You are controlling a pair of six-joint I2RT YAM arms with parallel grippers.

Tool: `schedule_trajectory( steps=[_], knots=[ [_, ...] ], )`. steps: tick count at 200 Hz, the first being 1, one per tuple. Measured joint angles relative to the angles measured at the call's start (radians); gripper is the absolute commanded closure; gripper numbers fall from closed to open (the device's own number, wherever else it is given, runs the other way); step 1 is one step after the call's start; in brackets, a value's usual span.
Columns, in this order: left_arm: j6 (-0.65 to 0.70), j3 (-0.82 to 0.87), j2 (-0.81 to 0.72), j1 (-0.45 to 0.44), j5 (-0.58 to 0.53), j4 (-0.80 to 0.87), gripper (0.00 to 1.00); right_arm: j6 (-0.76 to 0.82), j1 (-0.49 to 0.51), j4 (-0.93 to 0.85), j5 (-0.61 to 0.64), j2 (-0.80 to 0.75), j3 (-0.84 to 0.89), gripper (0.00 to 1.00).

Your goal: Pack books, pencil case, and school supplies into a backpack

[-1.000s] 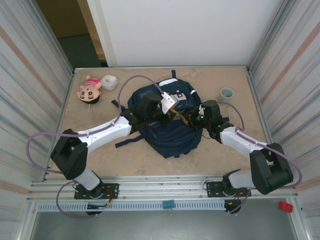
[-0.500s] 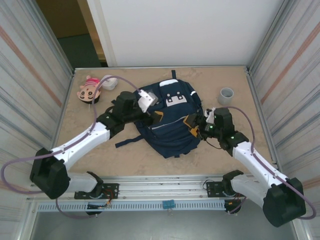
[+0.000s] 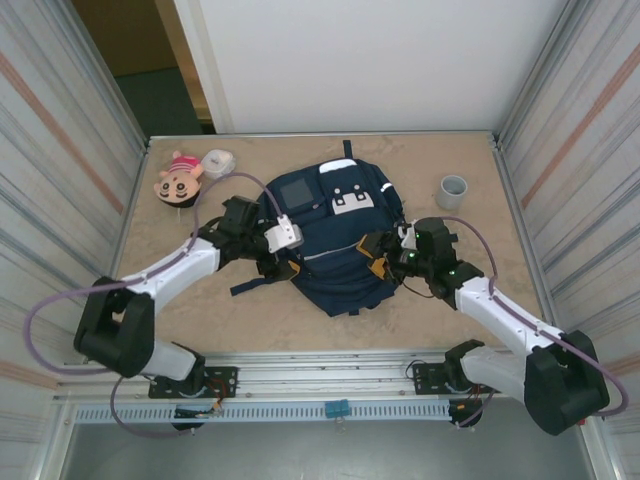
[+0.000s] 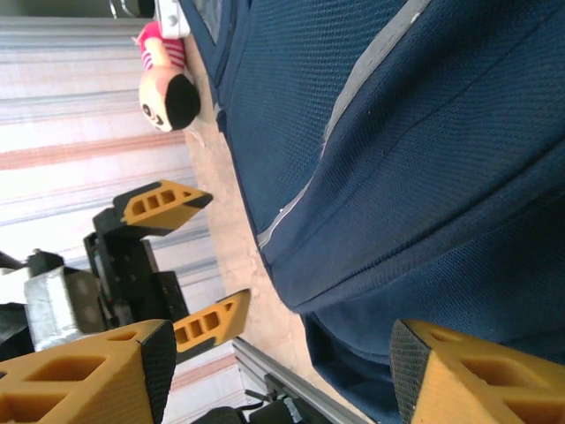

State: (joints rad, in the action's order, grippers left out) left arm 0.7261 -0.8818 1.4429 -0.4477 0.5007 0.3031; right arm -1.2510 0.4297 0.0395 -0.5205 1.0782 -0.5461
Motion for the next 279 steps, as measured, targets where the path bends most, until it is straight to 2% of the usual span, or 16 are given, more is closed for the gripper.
schedule_trajectory(
  steps=[44, 89, 120, 157, 185, 206, 216, 253, 279],
  knots=[
    [0.132, -0.076, 0.107, 0.008, -0.003, 0.034, 0.15, -0.031, 0.012, 0.058, 0.02, 0.048, 0.001, 0.36],
    [0.222, -0.175, 0.209, 0.008, 0.003, 0.105, 0.29, -0.055, 0.025, 0.113, 0.026, 0.125, 0.001, 0.41],
    [0.261, -0.187, 0.23, 0.008, -0.016, 0.135, 0.31, -0.077, 0.029, 0.139, 0.031, 0.156, 0.001, 0.53],
    [0.261, -0.161, 0.217, 0.009, -0.021, 0.126, 0.22, -0.096, 0.031, 0.175, 0.047, 0.192, 0.0, 0.71],
    [0.238, -0.111, 0.196, 0.016, -0.022, 0.089, 0.23, -0.109, 0.033, 0.189, 0.053, 0.199, -0.005, 0.79],
    [0.232, -0.104, 0.193, 0.017, -0.022, 0.074, 0.28, -0.11, 0.036, 0.192, 0.053, 0.198, -0.034, 0.82],
    [0.224, -0.103, 0.193, 0.017, -0.022, 0.068, 0.34, -0.109, 0.035, 0.192, 0.053, 0.198, -0.052, 0.84],
    [0.197, -0.103, 0.191, 0.024, 0.0, 0.058, 0.57, -0.106, 0.035, 0.193, 0.053, 0.197, -0.101, 0.86],
    [0.183, -0.099, 0.185, 0.027, 0.012, 0.061, 0.79, -0.106, 0.035, 0.192, 0.055, 0.197, -0.101, 0.85]
  ],
)
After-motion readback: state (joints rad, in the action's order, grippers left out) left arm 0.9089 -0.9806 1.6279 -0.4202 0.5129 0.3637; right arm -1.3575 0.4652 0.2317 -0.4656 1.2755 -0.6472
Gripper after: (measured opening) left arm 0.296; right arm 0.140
